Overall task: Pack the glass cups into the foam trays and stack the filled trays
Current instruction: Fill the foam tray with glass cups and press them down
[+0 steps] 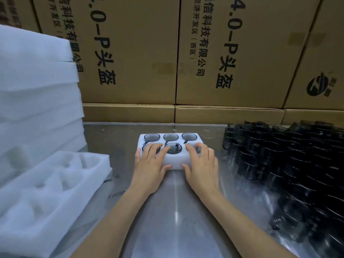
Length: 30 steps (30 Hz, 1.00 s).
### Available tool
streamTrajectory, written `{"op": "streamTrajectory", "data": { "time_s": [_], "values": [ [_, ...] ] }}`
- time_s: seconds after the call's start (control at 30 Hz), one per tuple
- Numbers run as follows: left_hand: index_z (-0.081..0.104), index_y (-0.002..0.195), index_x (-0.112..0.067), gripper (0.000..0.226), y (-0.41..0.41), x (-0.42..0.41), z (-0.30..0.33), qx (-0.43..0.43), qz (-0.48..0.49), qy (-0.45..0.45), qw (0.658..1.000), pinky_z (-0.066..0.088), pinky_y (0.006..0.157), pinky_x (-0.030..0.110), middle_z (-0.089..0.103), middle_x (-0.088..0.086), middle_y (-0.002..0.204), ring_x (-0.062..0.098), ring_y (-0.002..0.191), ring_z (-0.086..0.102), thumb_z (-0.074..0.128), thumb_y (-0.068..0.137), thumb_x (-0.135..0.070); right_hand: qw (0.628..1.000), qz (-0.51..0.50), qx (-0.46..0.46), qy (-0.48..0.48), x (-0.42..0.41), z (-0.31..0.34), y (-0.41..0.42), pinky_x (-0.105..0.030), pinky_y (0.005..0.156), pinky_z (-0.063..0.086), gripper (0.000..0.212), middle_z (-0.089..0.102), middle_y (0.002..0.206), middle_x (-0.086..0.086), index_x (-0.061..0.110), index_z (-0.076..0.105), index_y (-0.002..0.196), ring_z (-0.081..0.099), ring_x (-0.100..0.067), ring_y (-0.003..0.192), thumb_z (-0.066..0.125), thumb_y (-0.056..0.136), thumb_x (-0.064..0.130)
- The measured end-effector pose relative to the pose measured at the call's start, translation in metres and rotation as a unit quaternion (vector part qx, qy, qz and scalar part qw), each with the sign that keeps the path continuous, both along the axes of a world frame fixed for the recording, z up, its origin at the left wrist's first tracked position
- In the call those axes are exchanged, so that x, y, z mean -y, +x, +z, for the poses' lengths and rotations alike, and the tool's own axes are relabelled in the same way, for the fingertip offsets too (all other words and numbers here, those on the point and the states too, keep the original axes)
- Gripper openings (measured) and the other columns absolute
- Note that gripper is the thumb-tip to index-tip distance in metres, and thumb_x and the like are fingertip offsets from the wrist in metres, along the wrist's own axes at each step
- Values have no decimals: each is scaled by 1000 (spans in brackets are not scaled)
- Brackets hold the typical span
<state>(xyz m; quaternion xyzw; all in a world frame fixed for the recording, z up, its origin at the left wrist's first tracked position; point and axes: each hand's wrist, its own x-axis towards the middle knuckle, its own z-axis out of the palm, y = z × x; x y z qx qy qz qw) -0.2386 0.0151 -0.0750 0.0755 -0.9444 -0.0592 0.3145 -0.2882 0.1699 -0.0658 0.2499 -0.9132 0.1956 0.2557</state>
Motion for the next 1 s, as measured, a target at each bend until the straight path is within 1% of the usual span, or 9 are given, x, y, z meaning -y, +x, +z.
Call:
{"op": "streamTrajectory", "data": {
  "time_s": [0.13,0.33,0.47,0.57,0.7,0.77,0.83,0.9,1.0],
  "values": [
    [32,141,-36,51,-52,27,-1,4,3,0,1000,-13,109,37,28,-11,146,13,142,10,47,94,-46,1000,5,-7,16,32,-1,-50,-30,81,36,42,47,122,2,26,44,130,42,-21,111,55,90,33],
    [31,142,-35,52,-121,62,-1,6,4,0,1000,-15,109,35,26,-9,148,13,144,5,47,94,-45,1000,5,20,7,74,-1,-111,-33,64,29,28,60,104,-1,17,45,120,52,-23,103,48,93,27],
    [34,140,-34,51,-146,77,-2,-15,59,15,998,-8,111,39,27,-3,146,17,140,11,52,92,-41,997,52,45,18,93,-3,-139,-34,65,32,45,57,114,-2,18,35,136,47,-22,111,45,93,29],
    [31,142,-29,57,-156,84,-4,-30,114,33,992,2,112,39,22,0,147,20,137,13,56,91,-26,990,108,84,25,103,-4,-154,-33,69,36,63,56,116,6,23,18,148,42,-18,115,46,91,31],
    [30,142,-30,61,-159,88,-4,-47,113,15,992,29,93,34,27,1,141,24,120,34,51,88,-12,974,152,167,2,109,-3,-166,-37,83,42,75,55,124,10,28,2,150,46,-17,118,48,91,33],
    [31,142,-26,59,-160,89,-2,-27,100,36,994,38,84,36,31,4,136,26,110,43,49,87,-13,985,114,126,-34,113,-2,-169,-36,77,41,62,58,121,4,27,14,148,53,-23,111,43,93,28],
    [30,141,-19,59,-161,90,0,-15,112,68,991,41,81,38,33,8,133,29,107,46,50,86,-15,986,24,78,-149,111,0,-173,-35,68,37,47,59,111,-4,23,32,137,56,-30,101,40,91,21],
    [29,139,-14,60,-161,91,1,-32,131,105,985,41,83,40,32,9,134,31,109,46,52,84,-16,959,-36,115,-257,105,0,-180,-34,71,34,41,57,115,-5,18,40,129,55,-30,103,42,89,20],
    [26,139,-11,64,-160,95,2,-61,144,227,961,43,78,40,28,10,134,34,111,46,55,82,-16,945,-21,191,-264,102,-2,-189,-31,76,33,38,53,125,1,19,45,125,53,-25,106,45,87,19]
  ]
}}
